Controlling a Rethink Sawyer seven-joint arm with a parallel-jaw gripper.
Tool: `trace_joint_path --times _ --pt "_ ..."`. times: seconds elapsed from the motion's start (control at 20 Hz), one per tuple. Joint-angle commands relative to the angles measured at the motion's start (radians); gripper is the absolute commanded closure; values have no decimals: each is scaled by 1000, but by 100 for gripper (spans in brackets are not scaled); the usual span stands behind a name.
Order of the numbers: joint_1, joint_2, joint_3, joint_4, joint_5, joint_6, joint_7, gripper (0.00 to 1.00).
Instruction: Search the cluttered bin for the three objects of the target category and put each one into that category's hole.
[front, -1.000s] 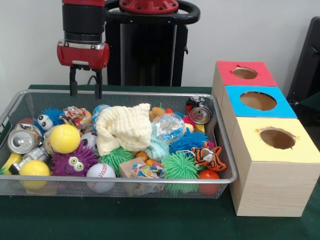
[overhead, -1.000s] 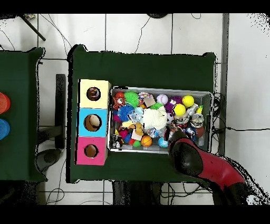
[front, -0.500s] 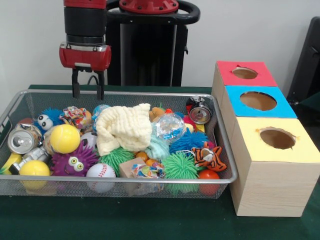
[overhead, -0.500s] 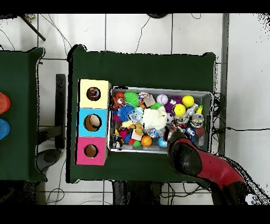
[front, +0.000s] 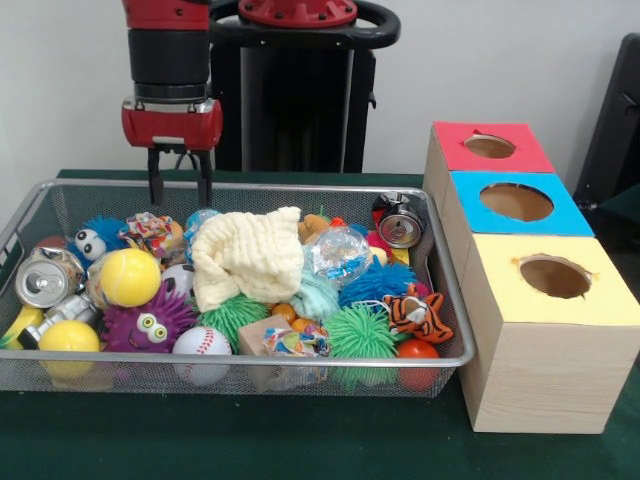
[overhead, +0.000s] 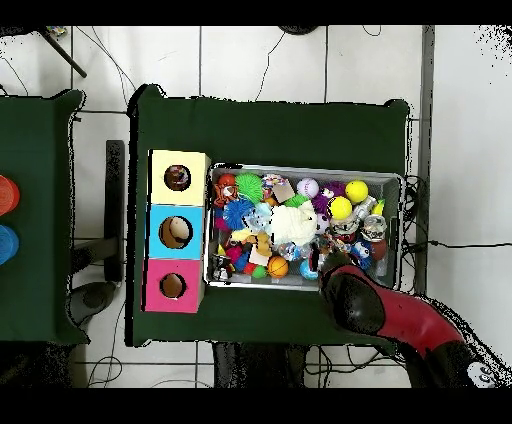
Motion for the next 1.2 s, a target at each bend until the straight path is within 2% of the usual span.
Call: trace_joint_path --times 0.05,0.5,0.9,1.2 --pt "-69 57 138 -75 -81 36 -13 0" --pt "-145 79 207 -106 -131 103 -64 0" --pt "-140 98 198 -129 -153 102 -45 0" --pt "-130 138 200 -165 -198 104 -69 0"
